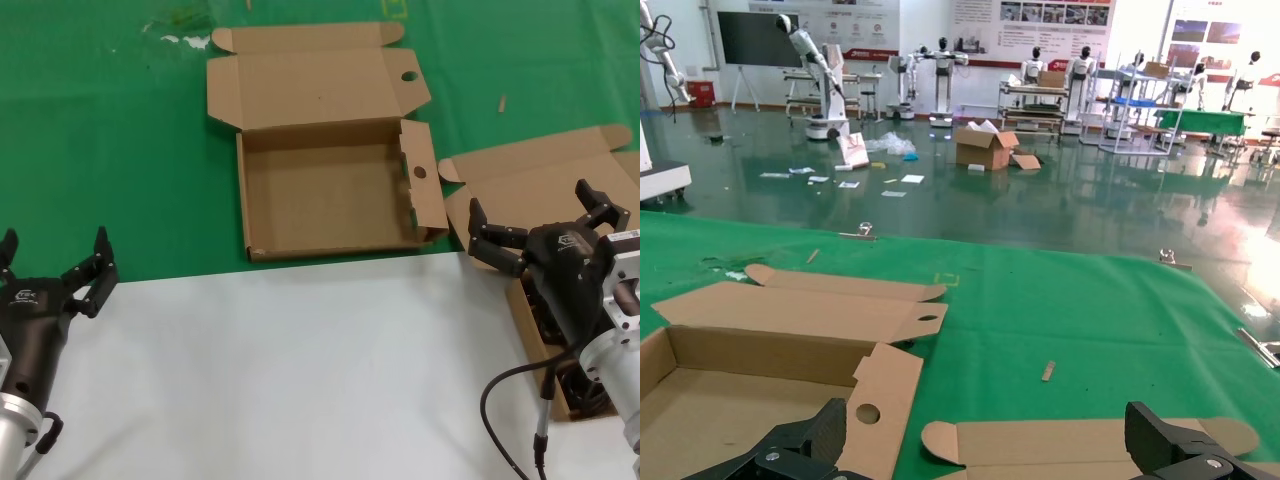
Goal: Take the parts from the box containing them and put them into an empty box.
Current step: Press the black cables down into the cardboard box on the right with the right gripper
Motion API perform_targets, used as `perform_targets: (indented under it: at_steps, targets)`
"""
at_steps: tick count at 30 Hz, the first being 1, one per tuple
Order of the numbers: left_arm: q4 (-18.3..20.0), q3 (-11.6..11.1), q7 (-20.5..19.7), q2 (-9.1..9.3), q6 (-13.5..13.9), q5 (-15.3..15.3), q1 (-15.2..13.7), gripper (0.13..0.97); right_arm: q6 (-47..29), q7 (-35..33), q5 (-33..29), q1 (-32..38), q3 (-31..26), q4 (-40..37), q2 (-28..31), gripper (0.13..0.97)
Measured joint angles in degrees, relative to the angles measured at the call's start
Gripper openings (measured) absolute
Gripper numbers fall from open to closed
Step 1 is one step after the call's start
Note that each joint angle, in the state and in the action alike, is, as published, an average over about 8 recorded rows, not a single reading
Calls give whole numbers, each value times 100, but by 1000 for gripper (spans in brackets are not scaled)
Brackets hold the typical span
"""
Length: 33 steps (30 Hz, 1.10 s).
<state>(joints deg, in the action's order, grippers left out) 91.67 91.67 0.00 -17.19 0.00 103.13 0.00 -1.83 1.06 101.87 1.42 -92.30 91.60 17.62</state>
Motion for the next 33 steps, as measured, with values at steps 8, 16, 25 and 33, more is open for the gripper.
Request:
perform_targets:
  at_steps: [8, 16, 25, 33]
  targets:
    - [0, 0, 0, 0, 0, 0, 0, 605, -70, -171, -79, -35, 100, 26, -77, 966]
    - [0, 0, 0, 0, 0, 0, 0, 424, -327, -283, -554, -113, 10, 279, 253, 966]
    - [0, 0, 0, 0, 0, 0, 0, 265, -1733, 810, -2133, 57, -7, 592, 1586, 966]
    - [0, 0, 0, 0, 0, 0, 0, 182, -3419, 566, -2121, 705, -308, 487, 3173, 966]
